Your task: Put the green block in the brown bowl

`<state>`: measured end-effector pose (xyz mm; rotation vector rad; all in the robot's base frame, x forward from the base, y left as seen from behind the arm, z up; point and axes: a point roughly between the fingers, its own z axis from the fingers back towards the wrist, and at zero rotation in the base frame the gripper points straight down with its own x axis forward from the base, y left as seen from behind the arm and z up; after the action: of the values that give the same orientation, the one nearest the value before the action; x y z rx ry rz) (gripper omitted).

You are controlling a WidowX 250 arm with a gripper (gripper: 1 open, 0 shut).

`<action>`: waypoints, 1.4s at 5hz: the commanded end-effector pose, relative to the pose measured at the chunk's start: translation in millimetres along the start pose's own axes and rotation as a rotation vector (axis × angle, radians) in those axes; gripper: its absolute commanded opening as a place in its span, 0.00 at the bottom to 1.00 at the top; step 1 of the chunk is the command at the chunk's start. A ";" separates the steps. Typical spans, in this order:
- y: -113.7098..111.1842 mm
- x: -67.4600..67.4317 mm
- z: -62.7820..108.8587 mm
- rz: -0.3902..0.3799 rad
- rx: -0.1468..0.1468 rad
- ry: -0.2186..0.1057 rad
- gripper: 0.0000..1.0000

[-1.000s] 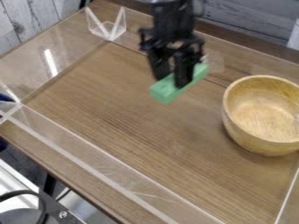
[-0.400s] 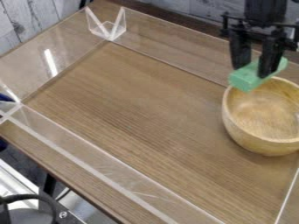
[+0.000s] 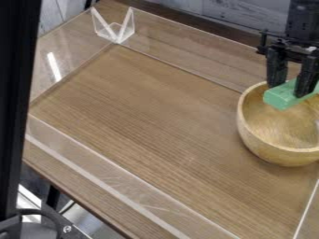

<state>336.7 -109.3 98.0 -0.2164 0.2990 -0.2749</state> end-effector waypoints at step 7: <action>12.0 2.1 -23.5 0.062 -0.025 -0.034 0.00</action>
<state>328.2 -100.9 59.3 -0.2317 0.3231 -0.1982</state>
